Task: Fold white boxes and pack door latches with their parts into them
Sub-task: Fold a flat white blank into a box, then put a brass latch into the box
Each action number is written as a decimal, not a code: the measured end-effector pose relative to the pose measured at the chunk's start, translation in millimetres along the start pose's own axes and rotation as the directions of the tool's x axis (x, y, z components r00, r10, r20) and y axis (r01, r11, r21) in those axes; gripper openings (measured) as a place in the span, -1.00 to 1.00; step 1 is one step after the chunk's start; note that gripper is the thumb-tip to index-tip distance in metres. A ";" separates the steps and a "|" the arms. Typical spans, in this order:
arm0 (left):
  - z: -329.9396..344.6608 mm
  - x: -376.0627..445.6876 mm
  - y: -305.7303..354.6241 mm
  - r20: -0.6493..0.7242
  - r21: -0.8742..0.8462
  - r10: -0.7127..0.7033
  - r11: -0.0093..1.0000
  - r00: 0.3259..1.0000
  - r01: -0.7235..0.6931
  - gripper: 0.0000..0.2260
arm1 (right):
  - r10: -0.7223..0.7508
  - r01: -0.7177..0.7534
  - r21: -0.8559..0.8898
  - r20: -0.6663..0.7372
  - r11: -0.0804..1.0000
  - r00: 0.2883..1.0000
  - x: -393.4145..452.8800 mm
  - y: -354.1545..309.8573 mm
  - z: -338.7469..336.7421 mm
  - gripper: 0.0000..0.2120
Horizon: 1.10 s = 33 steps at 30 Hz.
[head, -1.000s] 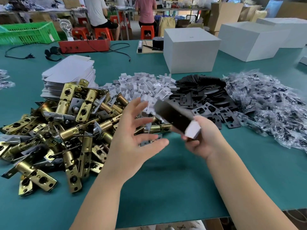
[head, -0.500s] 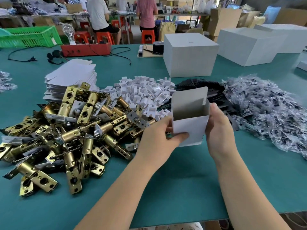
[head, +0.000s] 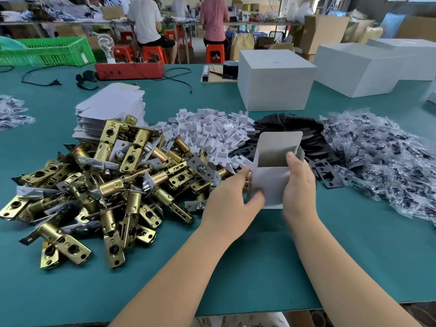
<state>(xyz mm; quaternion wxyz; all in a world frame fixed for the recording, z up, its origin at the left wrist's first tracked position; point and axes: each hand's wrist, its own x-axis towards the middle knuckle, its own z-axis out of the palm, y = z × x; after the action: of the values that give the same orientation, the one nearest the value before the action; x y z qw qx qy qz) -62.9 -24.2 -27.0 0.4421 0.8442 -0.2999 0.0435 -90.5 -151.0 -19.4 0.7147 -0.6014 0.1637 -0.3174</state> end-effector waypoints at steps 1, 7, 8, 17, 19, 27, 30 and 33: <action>-3.8 0.3 0.7 -0.023 0.014 -0.005 1.000 1.000 0.005 -0.67 | 0.005 -0.005 -0.008 0.000 1.000 1.000 0.3 -0.4 -0.2 -0.80; -44.8 33.7 5.2 -0.179 0.259 -0.037 0.962 0.983 0.083 -0.82 | 0.005 -0.003 -0.059 0.043 0.998 0.999 -3.8 -3.2 -0.7 -0.77; -54.0 47.1 6.2 -0.184 0.314 -0.048 0.944 0.982 0.105 -0.82 | 0.016 -0.012 -0.067 0.048 0.998 0.999 -3.6 -3.8 -1.0 -0.77; -55.6 128.6 -1.5 0.076 0.880 -0.433 0.452 0.898 0.143 -0.88 | -0.023 0.044 -0.154 0.132 0.987 0.991 -7.5 -9.1 -0.2 -0.74; -54.4 132.4 -4.2 0.100 0.904 -0.458 0.412 0.883 0.111 -0.87 | -0.030 0.053 -0.165 0.140 0.985 0.990 -7.8 -8.9 -0.9 -0.74; -62.4 134.7 -8.5 0.161 0.850 -0.455 0.514 0.876 0.111 -0.79 | -0.022 0.046 -0.171 0.140 0.984 0.990 -7.7 -9.1 -0.5 -0.73; -77.3 134.9 -2.2 0.188 0.809 -0.419 0.579 0.888 0.101 -0.72 | -0.018 0.042 -0.175 0.134 0.984 0.991 -7.4 -9.1 0.2 -0.71; -89.1 129.5 3.5 0.195 0.769 -0.377 0.632 0.905 0.097 -0.82 | -0.002 0.023 -0.172 0.124 0.985 0.992 -6.7 -8.7 0.2 -0.73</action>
<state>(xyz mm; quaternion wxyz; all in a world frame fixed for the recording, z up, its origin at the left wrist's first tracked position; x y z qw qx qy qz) 58.0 -17.4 73.4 0.0021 0.9765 -0.2112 -0.0432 -97.5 -147.1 -11.9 0.6663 -0.6808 0.1426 -0.2688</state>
